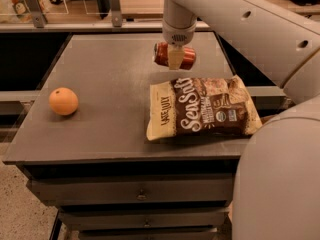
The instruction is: Knock coke can over
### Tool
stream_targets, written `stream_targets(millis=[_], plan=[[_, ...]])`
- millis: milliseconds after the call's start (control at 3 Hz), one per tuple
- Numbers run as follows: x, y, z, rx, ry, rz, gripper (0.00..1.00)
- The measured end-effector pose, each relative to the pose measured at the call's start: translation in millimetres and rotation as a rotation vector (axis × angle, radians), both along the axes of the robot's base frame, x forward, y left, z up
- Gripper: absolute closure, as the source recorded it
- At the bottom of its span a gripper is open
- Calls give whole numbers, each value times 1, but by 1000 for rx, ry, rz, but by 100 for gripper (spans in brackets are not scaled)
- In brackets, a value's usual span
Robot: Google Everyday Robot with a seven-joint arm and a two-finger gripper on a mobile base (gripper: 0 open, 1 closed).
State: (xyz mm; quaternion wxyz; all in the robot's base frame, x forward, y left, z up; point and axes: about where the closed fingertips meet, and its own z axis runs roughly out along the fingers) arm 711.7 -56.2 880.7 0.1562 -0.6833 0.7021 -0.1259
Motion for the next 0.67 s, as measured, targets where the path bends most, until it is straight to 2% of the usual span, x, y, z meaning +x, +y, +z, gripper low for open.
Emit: stream_targets(millis=[333,667], plan=[[-11,-3,-16,-36,40,16,15],[-17,-7,-27,-49,75,23,0]])
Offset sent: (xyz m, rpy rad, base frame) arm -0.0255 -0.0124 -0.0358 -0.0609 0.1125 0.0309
